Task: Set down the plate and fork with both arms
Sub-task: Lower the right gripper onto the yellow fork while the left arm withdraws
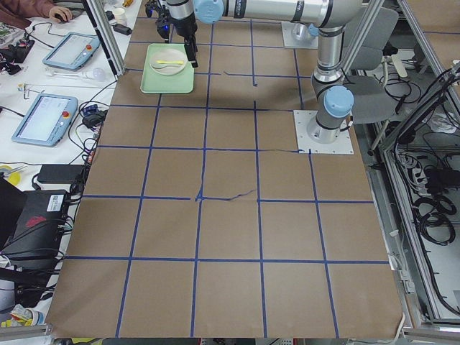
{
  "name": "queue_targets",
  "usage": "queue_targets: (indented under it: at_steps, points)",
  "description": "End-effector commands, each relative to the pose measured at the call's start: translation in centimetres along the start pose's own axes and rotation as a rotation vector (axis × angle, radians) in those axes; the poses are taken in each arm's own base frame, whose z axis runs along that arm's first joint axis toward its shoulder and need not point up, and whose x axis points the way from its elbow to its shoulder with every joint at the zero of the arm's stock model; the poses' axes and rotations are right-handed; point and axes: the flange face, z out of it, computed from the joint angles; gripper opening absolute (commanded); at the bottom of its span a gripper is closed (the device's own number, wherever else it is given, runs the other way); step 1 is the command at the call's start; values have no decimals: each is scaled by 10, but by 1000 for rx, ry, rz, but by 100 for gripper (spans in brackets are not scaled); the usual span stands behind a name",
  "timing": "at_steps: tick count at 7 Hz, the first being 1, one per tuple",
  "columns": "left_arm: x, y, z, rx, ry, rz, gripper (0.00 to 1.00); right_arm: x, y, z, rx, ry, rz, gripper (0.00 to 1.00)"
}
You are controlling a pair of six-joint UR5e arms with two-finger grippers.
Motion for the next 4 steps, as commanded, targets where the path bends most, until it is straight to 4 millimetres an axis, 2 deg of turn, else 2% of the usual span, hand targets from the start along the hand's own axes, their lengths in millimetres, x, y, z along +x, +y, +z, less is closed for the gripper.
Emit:
queue_targets:
  at_steps: [1,2,4]
  points:
    - [-1,39,14,-21,-3,8,100,-29,8,16,-4,-9,18,66]
    - [-3,43,16,-24,-4,-6,100,-29,12,26,-20,-1,17,60]
    - [-6,49,31,-55,-8,49,100,-26,17,29,-23,9,19,58]
